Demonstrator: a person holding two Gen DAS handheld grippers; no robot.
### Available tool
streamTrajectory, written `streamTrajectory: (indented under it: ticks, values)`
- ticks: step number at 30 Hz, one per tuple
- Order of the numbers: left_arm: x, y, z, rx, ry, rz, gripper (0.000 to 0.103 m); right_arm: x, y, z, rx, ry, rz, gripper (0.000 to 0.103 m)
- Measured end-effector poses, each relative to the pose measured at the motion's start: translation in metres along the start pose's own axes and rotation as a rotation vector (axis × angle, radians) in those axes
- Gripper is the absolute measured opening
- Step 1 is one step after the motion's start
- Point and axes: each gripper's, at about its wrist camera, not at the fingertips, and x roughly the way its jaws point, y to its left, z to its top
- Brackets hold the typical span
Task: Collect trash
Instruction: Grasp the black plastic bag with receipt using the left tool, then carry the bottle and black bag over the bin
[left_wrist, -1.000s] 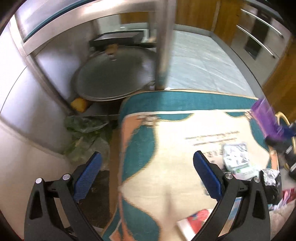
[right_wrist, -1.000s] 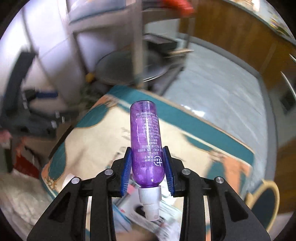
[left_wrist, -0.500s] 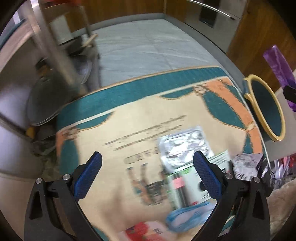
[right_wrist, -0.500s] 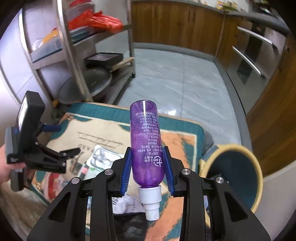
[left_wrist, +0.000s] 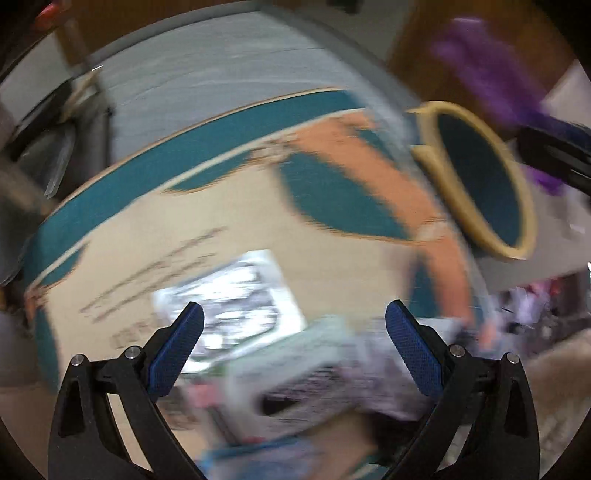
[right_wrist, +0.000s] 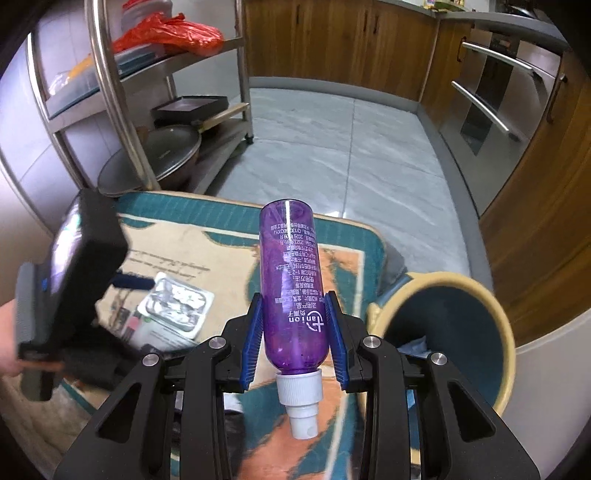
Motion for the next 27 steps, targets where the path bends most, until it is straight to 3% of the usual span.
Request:
streamTrajectory:
  ticks: [3, 7, 10, 12, 14, 17, 27]
  values:
    - [-0.006, -0.029, -0.002, 0.069, -0.007, -0.104, 0.094, -0.001, -0.014, 0.001, 0.048, -0.004, 0.008, 0.034]
    - [0.007, -0.062, -0.01, 0.166, 0.057, -0.144, 0.083, -0.002, -0.03, 0.002, 0.113, -0.01, 0.02, 0.034]
    - [0.016, -0.077, -0.018, 0.235, 0.102, -0.117, 0.064, -0.002, -0.03, 0.0, 0.111, -0.011, 0.02, 0.034]
    - [0.022, -0.083, -0.022, 0.268, 0.127, -0.108, 0.036, -0.003, -0.029, -0.001, 0.107, -0.005, 0.015, 0.034]
    - [0.02, -0.084, -0.024, 0.295, 0.118, -0.102, 0.032, -0.006, -0.031, 0.0, 0.114, -0.001, 0.014, 0.034]
    - [0.016, -0.086, -0.023, 0.329, 0.082, -0.1, 0.0, -0.019, -0.039, 0.001, 0.137, -0.024, 0.008, 0.034]
    - [-0.023, -0.089, -0.007, 0.334, -0.072, -0.041, 0.0, -0.047, -0.078, -0.023, 0.234, -0.053, -0.103, 0.034]
